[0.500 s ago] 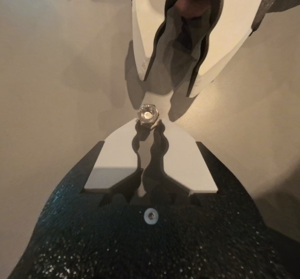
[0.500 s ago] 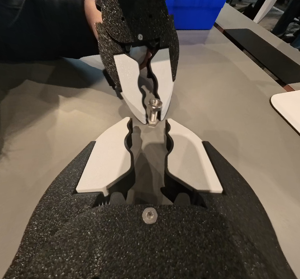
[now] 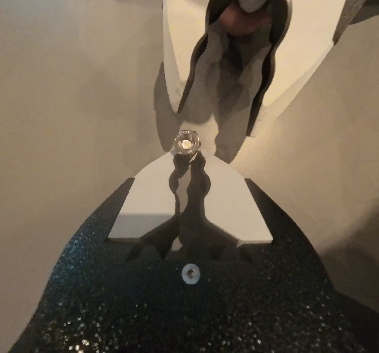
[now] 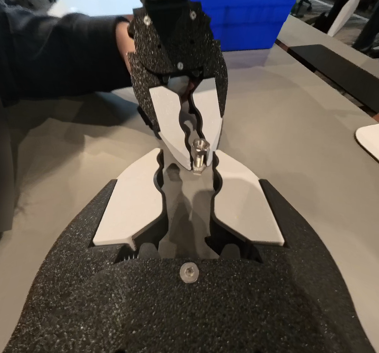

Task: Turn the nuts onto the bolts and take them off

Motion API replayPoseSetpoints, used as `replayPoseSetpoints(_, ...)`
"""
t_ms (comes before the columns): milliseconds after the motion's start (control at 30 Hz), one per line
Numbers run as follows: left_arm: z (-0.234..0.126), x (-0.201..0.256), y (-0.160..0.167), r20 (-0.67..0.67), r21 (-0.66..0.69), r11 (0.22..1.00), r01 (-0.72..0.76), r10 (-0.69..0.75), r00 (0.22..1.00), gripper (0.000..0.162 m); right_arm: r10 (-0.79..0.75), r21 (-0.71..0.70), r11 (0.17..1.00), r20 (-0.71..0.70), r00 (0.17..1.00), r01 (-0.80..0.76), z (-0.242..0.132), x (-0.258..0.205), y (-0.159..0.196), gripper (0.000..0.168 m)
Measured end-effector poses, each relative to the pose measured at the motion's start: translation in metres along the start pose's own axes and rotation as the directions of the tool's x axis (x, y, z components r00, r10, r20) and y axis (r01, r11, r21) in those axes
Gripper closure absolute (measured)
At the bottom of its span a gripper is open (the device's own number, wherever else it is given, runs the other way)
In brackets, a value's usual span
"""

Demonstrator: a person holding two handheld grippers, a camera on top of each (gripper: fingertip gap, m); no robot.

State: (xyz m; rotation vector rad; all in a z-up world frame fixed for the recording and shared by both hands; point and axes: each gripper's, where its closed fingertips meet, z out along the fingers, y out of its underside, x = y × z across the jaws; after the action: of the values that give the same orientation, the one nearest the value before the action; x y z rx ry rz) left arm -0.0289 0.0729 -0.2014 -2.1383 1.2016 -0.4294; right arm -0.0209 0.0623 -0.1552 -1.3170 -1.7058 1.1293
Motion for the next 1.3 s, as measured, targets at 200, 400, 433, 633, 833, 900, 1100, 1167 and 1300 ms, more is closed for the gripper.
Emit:
replayPoseSetpoints(200, 0.0, 0.0, 0.0, -0.001, 0.009, 1.0, 0.011, -0.011, 1.0, 0.146, 0.019, 0.008, 1.0, 0.051, 0.999, -0.02, 0.002, -0.003, -0.002, 0.121)
replayPoseSetpoints(400, 0.0, 0.0, 0.0, 0.002, 0.003, 1.0, 0.016, -0.016, 1.0, 0.146, 0.013, -0.01, 1.0, 0.057, 0.998, -0.013, 0.007, -0.004, -0.002, 0.12)
replayPoseSetpoints(433, 0.0, 0.0, 0.0, 0.002, 0.002, 1.0, 0.016, -0.016, 1.0, 0.146, 0.009, -0.013, 1.0, 0.055, 0.998, -0.008, 0.007, -0.004, -0.001, 0.12)
replayPoseSetpoints(633, 0.0, 0.0, 0.0, 0.003, 0.002, 1.0, 0.017, -0.017, 1.0, 0.146, -0.022, -0.072, 0.997, 0.04, 0.999, 0.025, 0.012, -0.005, 0.006, 0.119)
replayPoseSetpoints(833, 0.0, 0.0, 0.0, 0.008, -0.004, 1.0, 0.016, -0.016, 1.0, 0.146, -0.017, -0.068, 0.998, 0.041, 0.999, 0.02, 0.01, -0.005, 0.006, 0.121)
replayPoseSetpoints(900, 0.0, 0.0, 0.0, 0.007, -0.001, 1.0, 0.017, -0.017, 1.0, 0.146, -0.018, -0.071, 0.997, 0.046, 0.999, 0.022, 0.008, -0.006, 0.007, 0.123)
replayPoseSetpoints(1100, 0.0, 0.0, 0.0, 0.007, -0.004, 1.0, 0.018, -0.018, 1.0, 0.146, 0.002, -0.058, 0.998, 0.027, 1.0, 0.0, 0.004, -0.002, 0.007, 0.127)
replayPoseSetpoints(1167, 0.0, 0.0, 0.0, 0.008, -0.005, 1.0, 0.018, -0.018, 1.0, 0.146, 0.007, -0.056, 0.998, 0.017, 1.0, -0.006, 0.006, 0.001, 0.006, 0.122)
replayPoseSetpoints(1300, 0.0, 0.0, 0.0, 0.009, -0.007, 1.0, 0.019, -0.019, 1.0, 0.146, -0.014, -0.078, 0.997, 0.044, 0.999, 0.017, 0.009, -0.004, 0.009, 0.123)
